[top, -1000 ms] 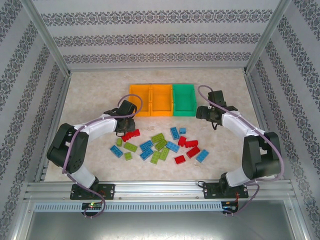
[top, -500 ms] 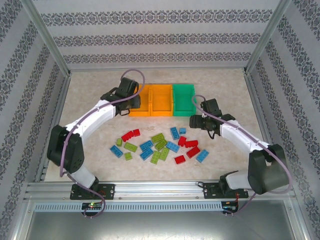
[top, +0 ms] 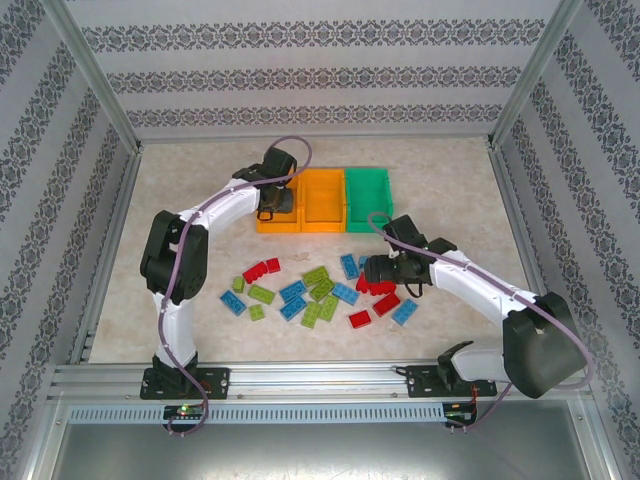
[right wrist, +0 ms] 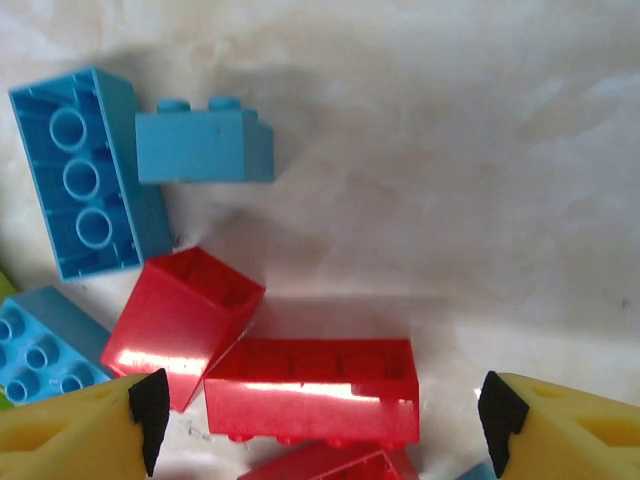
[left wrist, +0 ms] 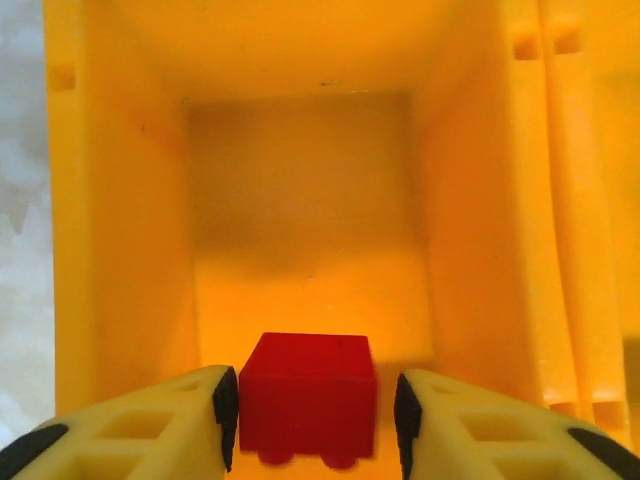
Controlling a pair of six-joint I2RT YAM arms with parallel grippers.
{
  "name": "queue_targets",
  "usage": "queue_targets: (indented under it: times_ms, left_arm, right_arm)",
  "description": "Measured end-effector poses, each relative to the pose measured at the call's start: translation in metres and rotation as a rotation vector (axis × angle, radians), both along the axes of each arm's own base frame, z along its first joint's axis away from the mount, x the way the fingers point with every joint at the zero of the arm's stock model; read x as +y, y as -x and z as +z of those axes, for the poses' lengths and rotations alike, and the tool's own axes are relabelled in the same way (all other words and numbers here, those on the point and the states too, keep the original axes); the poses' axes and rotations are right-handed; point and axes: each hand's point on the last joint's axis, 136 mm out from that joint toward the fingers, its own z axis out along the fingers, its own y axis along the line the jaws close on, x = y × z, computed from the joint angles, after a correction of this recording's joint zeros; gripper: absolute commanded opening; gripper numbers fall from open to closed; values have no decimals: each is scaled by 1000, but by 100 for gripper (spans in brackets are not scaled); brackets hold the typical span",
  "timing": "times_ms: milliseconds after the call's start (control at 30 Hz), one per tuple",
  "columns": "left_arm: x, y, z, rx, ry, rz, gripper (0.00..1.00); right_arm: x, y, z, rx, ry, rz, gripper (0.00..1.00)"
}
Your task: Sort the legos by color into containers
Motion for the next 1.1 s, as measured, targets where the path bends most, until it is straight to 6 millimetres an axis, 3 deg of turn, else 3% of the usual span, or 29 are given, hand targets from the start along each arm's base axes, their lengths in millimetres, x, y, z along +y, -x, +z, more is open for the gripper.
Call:
queue_targets:
  times_ms: [100, 267, 467, 767, 967, 1100]
  left_arm:
    - [-1, 1, 0, 4, 10, 0, 70]
    - [-3, 10, 3, 11, 46, -3, 76]
    - [-8, 19, 8, 4, 94, -19, 77]
    - [-3, 37, 6, 16, 114, -15, 78]
    - [-1, 44, 11, 3, 123, -10, 79]
    - [1, 47, 12, -2, 126, -10, 79]
  right_arm:
    - [0, 11, -3, 38, 19, 17, 84]
    - [2, 26, -7, 81, 46, 51, 85]
    - [3, 31, -9, 92, 63, 73, 89]
    - [1, 34, -35, 178, 120, 89, 89]
    - [7, 28, -40, 176, 131, 108, 85]
    - [9, 19, -42, 165, 145, 104, 77]
